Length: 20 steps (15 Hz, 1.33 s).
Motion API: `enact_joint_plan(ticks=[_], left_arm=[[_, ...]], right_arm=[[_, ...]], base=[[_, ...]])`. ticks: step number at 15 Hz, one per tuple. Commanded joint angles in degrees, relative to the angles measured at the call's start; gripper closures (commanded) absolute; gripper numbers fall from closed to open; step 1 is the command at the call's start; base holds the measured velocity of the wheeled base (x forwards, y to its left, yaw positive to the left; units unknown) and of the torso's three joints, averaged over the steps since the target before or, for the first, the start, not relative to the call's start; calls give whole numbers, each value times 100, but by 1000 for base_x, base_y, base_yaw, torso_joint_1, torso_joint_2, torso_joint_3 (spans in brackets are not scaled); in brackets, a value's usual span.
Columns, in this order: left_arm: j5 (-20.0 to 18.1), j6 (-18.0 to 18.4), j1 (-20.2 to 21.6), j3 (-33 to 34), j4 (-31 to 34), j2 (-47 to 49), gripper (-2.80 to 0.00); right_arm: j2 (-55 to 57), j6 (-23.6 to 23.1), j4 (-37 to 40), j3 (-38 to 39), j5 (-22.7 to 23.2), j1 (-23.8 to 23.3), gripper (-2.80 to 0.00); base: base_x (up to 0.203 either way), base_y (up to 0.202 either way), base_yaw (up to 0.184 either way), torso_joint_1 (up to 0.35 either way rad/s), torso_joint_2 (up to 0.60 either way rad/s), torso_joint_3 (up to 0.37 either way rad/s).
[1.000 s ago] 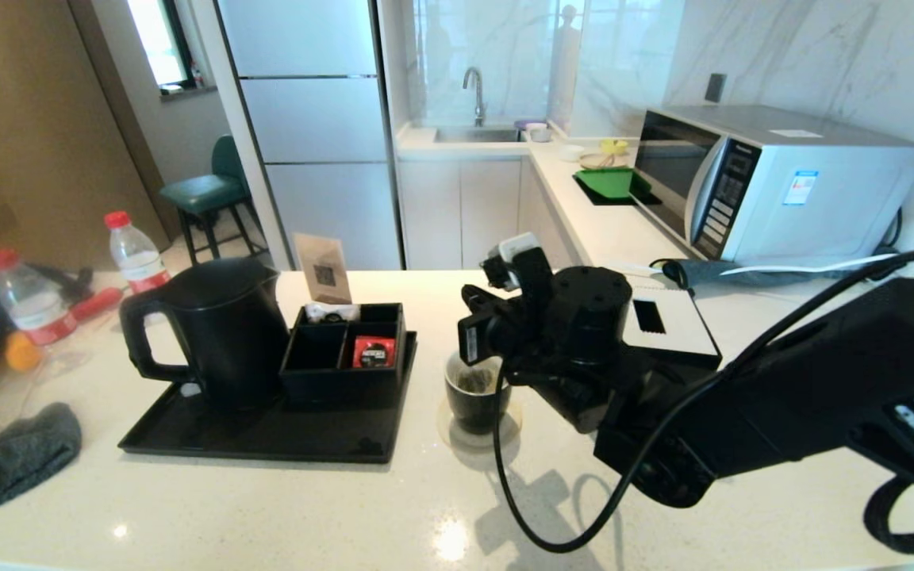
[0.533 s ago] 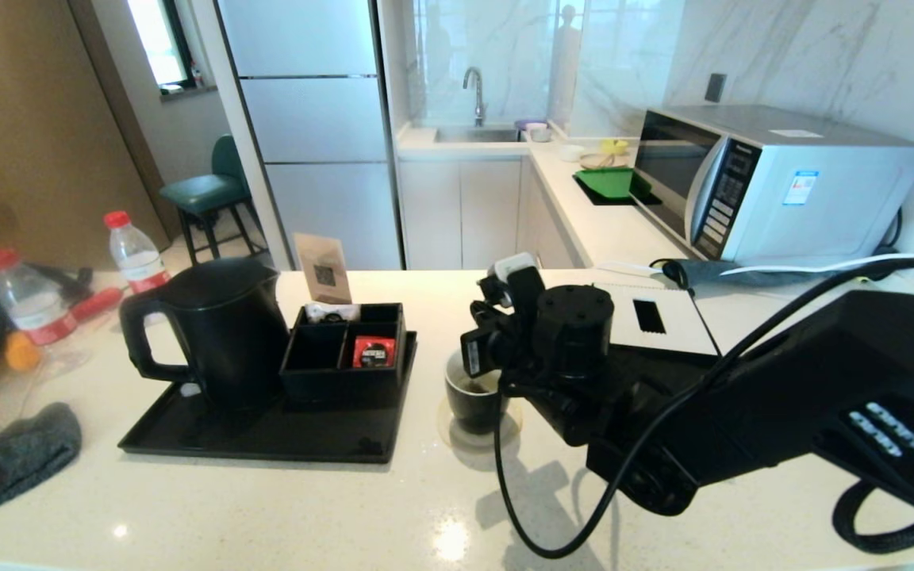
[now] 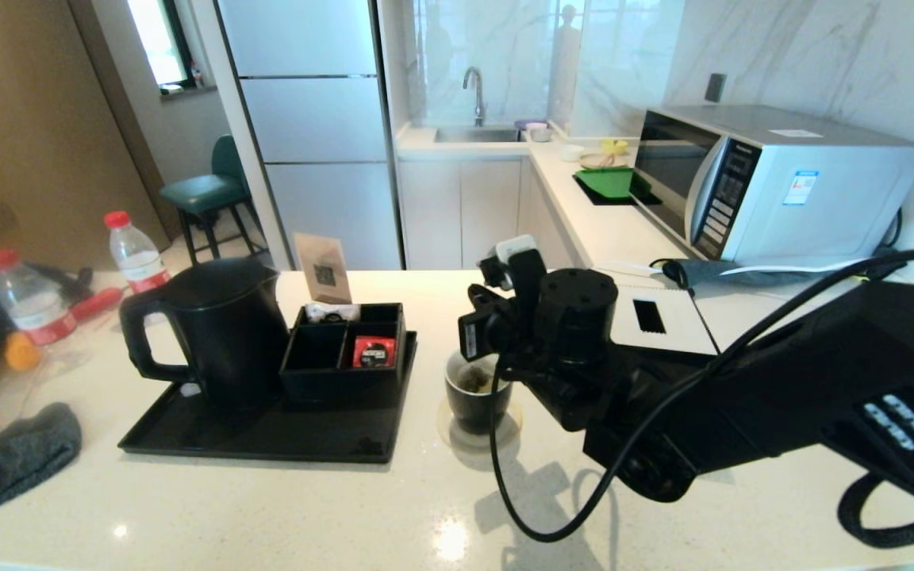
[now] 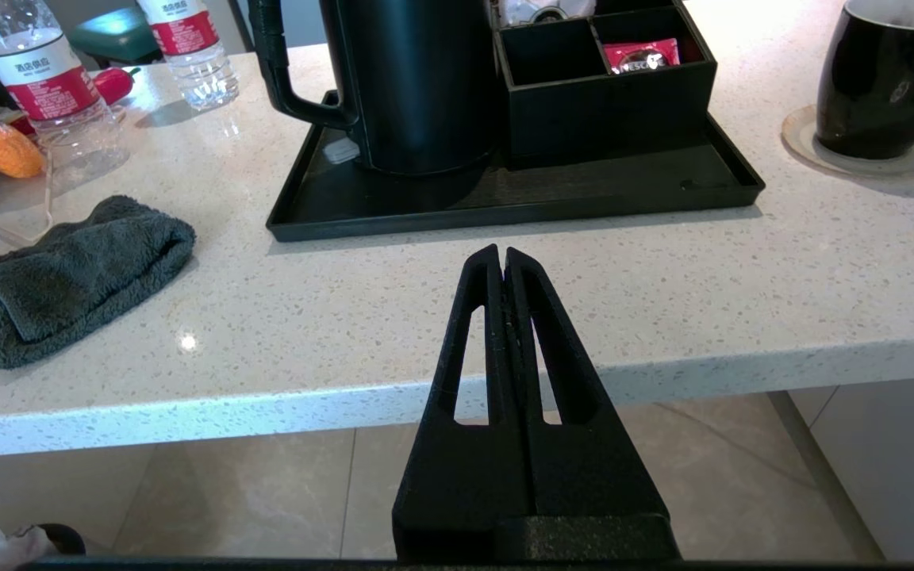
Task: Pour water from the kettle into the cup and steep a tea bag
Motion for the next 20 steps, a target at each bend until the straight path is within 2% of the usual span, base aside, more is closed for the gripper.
enact_joint_plan(ticks=[1,6,9,14,20], left_arm=[[-2,4,0,0,0,0,0],[-1,4,0,0,0,0,0],[2,4,0,0,0,0,0],[-2,4,0,0,0,0,0],[-2,4,0,0,0,0,0]], right_arm=[[-308,-3,60,-99,-14,0,0],[-540,-3,445,-537,-8,-4,0],[-431,-3,349,-270,-8,0,0],[-41,11,-583,554,8,9,0],[174,32,-699,599,18,9,0]], base=[[0,0,0,0,0,0],[0,0,0,0,0,0],[0,0,0,0,0,0],[0,0,0,0,0,0],[0,0,0,0,0,0]])
